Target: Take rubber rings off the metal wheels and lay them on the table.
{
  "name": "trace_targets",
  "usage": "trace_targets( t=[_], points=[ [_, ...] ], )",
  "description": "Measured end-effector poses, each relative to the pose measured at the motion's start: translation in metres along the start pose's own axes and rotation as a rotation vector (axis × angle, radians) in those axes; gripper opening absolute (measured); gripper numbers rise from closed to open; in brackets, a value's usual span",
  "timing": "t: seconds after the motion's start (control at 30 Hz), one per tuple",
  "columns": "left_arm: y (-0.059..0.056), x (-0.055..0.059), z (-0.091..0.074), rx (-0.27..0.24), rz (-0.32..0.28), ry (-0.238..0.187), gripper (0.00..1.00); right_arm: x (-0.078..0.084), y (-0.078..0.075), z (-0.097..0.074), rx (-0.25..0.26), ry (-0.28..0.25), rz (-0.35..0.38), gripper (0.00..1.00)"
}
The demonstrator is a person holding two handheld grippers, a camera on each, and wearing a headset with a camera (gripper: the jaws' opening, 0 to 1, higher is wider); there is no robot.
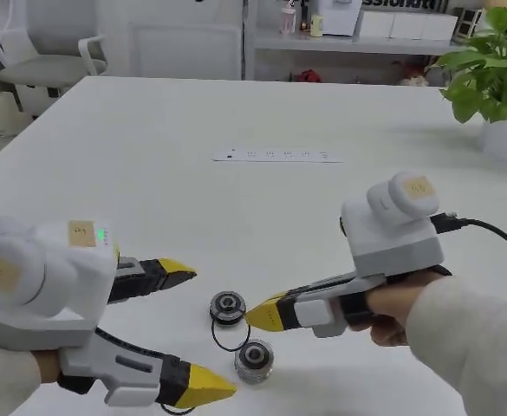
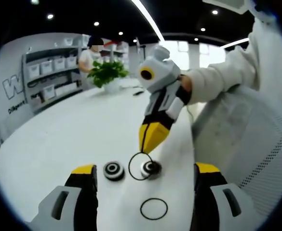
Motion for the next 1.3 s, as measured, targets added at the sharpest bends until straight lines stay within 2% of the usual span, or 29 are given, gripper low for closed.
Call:
trace_targets(
  t=[0.17, 0.3, 0.53, 1.07, 1.3],
  points=[
    [-0.003, 0.009, -0.003, 0.008, -0.010, 0.023, 0.84, 0.001, 0.006, 0.005, -0.016, 0.015, -0.025, 0.00],
    [-0.004, 0.013, -0.006, 0.009, -0.022, 0.022, 0.84, 0.006, 0.007, 0.008, -0.022, 0.038, -0.026, 0.00],
    [-0.005, 0.021, -0.008, 0.007, -0.026, 0.041, 0.84, 0.008, 0.010, 0.013, -0.038, 0.047, -0.010, 0.00],
    [-0.010, 0.029, -0.006, 0.037, -0.022, 0.073, 0.83, 0.029, 0.018, 0.030, -0.075, 0.127, -0.001, 0.00],
    [-0.009, 0.031, -0.006, 0.035, -0.024, 0.083, 0.82, 0.038, 0.016, 0.037, -0.059, 0.157, -0.008, 0.00]
  ],
)
Point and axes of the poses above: the centre of the closed fingertips' face, and the gripper's own axes: z roughly forward along the fingers, y roughly to its left, x roughly out of its underside, the point moved 3 cm from there along -z, roughly backward along the fingers, and after that the axes turned 1 degree about -y, right-handed, at the moved point
